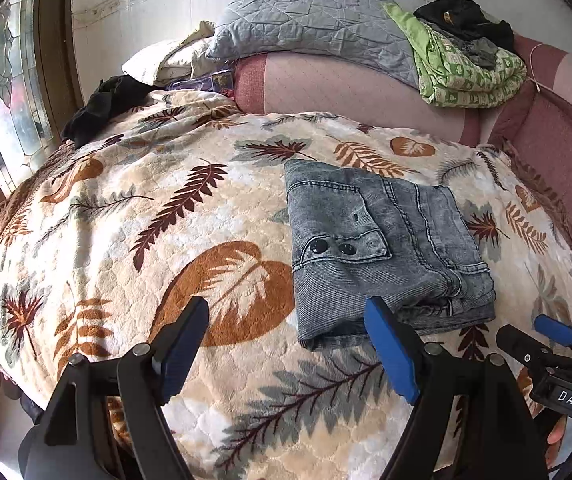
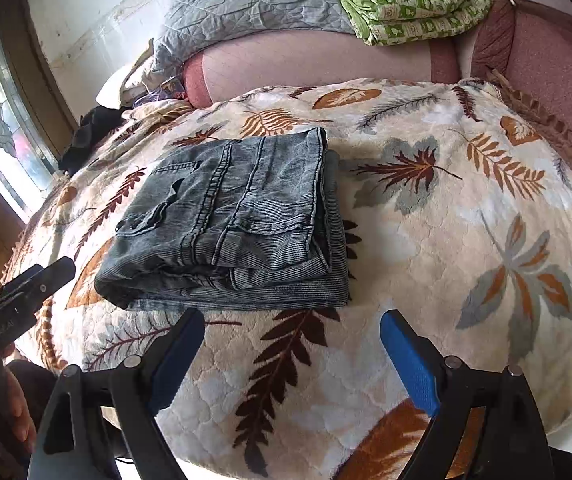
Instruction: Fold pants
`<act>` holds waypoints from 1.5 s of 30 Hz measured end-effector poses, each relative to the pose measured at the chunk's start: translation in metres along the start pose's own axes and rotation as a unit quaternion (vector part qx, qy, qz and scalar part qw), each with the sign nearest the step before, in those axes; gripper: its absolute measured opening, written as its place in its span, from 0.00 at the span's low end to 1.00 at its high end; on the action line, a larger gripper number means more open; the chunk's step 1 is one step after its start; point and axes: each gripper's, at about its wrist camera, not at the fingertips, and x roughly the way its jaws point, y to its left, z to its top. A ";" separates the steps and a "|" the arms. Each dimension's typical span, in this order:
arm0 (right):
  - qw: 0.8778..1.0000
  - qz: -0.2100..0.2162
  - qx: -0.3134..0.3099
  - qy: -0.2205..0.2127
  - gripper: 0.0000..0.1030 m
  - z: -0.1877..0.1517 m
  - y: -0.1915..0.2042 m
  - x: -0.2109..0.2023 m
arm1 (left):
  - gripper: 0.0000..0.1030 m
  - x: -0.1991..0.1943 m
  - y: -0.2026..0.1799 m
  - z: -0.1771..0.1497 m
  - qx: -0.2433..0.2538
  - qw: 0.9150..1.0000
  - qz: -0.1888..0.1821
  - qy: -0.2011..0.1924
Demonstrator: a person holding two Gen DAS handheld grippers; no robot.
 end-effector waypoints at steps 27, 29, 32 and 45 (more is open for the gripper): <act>0.991 -0.079 -0.078 -0.078 1.00 0.001 0.017 -0.089 | 0.87 -0.095 -0.026 0.004 -0.004 0.999 -0.019 -0.051; 0.991 -0.075 -0.078 -0.079 1.00 0.001 0.019 -0.091 | 0.88 -0.096 -0.024 0.004 -0.004 0.999 -0.020 -0.050; 0.991 -0.075 -0.081 -0.077 1.00 0.000 0.021 -0.091 | 0.91 -0.097 -0.021 0.005 -0.009 0.999 -0.020 -0.048; 0.991 -0.076 -0.082 -0.077 1.00 -0.002 0.021 -0.090 | 0.91 -0.095 -0.028 0.006 0.004 0.999 -0.026 -0.041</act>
